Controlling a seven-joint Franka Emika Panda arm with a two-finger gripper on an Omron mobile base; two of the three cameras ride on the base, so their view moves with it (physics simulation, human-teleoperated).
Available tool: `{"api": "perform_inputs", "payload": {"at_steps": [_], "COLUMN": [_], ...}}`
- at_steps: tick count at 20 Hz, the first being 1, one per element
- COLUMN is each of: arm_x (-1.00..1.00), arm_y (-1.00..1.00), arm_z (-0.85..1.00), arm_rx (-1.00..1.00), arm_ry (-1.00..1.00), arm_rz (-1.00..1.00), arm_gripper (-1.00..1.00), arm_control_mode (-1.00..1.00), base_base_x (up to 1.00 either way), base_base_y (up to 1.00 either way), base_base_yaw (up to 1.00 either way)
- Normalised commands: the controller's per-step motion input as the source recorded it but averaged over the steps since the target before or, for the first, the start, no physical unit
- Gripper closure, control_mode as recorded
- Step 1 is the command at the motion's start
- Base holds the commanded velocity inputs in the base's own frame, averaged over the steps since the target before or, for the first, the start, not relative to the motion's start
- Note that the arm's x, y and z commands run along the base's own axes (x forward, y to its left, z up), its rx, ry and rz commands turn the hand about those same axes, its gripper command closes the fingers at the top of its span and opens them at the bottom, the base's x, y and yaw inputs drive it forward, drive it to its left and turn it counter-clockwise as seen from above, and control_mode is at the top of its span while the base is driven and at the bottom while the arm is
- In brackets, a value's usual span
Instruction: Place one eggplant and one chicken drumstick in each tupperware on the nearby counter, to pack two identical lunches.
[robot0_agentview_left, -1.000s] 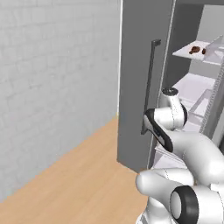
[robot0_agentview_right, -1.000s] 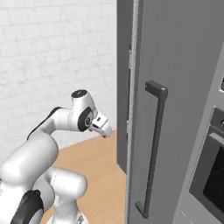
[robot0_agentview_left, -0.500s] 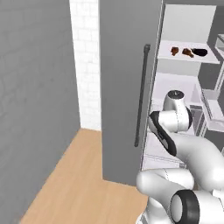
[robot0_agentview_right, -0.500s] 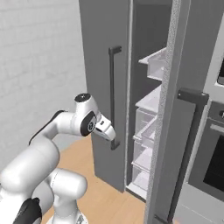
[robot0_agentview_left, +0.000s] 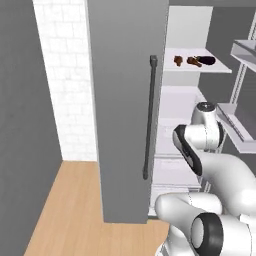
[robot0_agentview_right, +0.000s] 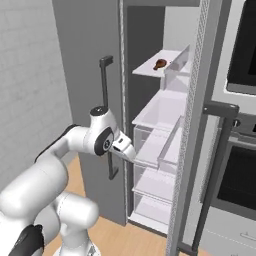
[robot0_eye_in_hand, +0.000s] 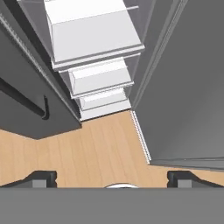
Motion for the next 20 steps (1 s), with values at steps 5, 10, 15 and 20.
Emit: {"api": "perform_inputs", "payload": {"at_steps": [5, 10, 15, 20], "arm_x": [0.0, 0.0, 0.0, 0.0], "arm_y": [0.0, 0.0, 0.0, 0.0], "arm_z": [0.0, 0.0, 0.0, 0.0], "arm_rx": [0.0, 0.0, 0.0, 0.0], "arm_ry": [0.0, 0.0, 0.0, 0.0], "arm_rz": [0.0, 0.0, 0.0, 0.0], "arm_gripper": [-1.0, -1.0, -1.0, -1.0], "arm_control_mode": [1.0, 1.0, 1.0, 1.0], "base_base_x": [0.42, 0.17, 0.65, 0.47], "base_base_y": [-0.3, -0.05, 0.0, -0.03], "base_base_yaw": [-0.25, -0.21, -0.15, -0.02]}}
